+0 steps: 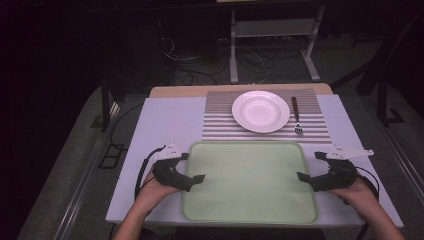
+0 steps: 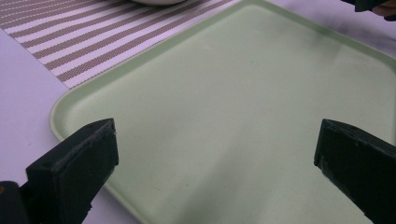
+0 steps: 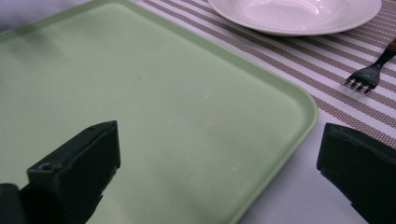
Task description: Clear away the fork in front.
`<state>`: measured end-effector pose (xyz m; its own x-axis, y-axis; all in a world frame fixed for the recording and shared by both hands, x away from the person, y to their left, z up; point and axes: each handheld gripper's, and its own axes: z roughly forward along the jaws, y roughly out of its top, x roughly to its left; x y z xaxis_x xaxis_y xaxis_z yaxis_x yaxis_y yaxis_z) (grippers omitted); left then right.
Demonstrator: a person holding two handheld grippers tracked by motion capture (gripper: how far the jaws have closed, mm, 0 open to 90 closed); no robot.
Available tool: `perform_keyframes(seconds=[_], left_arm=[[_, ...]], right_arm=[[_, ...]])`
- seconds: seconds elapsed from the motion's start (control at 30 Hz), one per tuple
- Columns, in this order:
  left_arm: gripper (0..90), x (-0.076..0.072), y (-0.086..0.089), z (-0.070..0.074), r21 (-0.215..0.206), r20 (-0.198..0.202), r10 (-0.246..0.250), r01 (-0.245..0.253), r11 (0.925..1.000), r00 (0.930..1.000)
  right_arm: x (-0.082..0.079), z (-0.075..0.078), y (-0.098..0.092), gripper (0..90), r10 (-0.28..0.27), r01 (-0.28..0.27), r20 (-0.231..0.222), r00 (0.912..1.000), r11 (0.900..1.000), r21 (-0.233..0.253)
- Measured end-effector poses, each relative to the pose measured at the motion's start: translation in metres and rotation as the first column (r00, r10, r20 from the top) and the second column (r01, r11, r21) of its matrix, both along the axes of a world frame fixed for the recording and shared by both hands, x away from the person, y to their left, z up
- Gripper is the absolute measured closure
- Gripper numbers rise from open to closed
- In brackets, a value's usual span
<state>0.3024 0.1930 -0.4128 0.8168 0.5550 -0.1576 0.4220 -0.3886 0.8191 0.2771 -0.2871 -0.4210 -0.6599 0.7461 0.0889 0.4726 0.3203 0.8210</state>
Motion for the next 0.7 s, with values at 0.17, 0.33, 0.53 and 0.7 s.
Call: perform_keyframes(seconds=[0.17,0.33,0.53,0.7], left_arm=[[0.0,0.000,-0.001,-0.001,0.005,-0.005,-0.006,0.006,1.0000,1.0000],[0.0,0.000,-0.002,-0.002,0.002,-0.008,-0.005,0.005,1.0000,1.0000],[0.0,0.000,-0.001,-0.002,-0.001,-0.009,-0.002,0.002,1.0000,1.0000],[0.0,-0.001,0.001,-0.003,-0.007,-0.011,0.004,-0.004,1.0000,0.9999]], right_arm=[[0.002,0.001,-0.002,0.0,-0.011,0.011,0.004,0.9999,1.000,0.012],[0.006,0.003,-0.003,0.0,-0.020,0.020,0.005,0.9998,1.000,0.016],[0.010,0.004,-0.003,0.0,-0.031,0.031,-0.004,0.9995,0.999,0.016],[0.013,0.006,-0.002,0.0,-0.027,0.027,-0.023,0.9994,1.000,0.004]])
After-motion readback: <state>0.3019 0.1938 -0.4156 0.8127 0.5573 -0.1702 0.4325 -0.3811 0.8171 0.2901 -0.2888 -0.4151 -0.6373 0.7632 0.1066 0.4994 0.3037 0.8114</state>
